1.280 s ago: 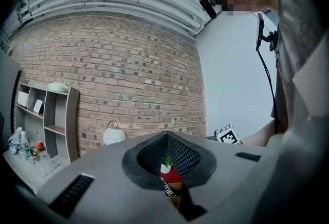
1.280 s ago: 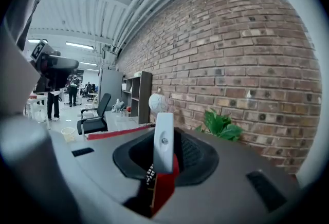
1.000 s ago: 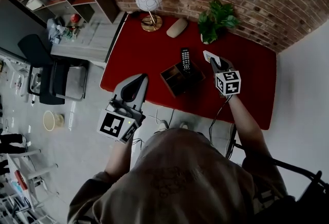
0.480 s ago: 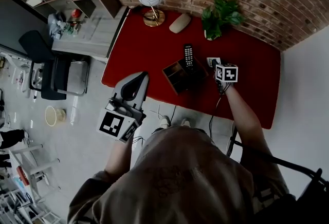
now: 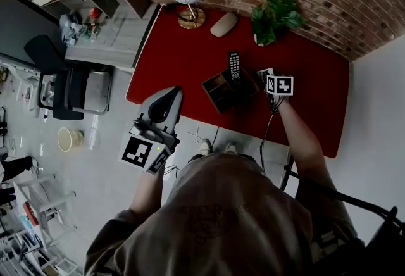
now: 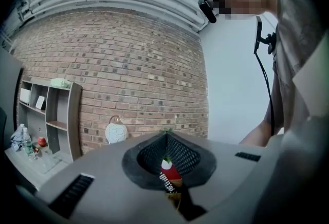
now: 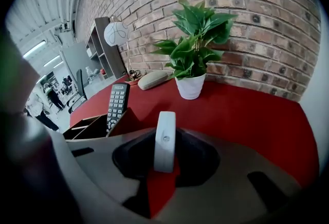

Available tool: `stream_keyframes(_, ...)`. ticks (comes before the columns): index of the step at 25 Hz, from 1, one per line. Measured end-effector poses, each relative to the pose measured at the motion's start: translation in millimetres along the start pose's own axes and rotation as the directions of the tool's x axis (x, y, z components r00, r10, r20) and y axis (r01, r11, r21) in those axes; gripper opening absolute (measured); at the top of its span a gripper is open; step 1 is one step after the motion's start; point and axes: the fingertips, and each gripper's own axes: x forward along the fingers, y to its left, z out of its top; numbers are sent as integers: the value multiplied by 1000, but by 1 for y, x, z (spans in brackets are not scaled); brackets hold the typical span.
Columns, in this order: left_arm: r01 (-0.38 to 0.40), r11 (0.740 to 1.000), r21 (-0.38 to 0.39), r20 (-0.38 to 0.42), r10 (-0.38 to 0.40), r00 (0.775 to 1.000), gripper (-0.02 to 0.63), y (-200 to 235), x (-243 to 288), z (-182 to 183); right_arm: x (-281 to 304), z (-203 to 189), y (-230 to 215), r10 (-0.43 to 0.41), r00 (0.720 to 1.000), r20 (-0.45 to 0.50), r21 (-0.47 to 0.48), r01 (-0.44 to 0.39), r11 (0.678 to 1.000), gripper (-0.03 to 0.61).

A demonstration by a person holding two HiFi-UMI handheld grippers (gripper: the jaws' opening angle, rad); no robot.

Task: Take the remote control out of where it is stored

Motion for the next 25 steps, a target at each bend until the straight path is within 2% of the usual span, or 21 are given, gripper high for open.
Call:
stream_keyframes(5,10,1000,-3,-3,-10,1000,11,-4,5,-3,1,3,-6,-49,999,8,-72,50,996,94)
stream_keyframes(11,15,1000,-5,-3,-15,1000,11,-4,9,-5,-6,12,-18,-118,992,36,-147,122,982,158)
stream_keyframes(17,26,1000,-5,6,-26,1000,11,-8,11,-3,-20,23,-41,-204,976,79,-153,214,965,167)
stream_keyframes(25,30,1000,0,0,-30,1000,11,-11,8,-4,-26,15,-42,-195,979,65,-120,202,972,167)
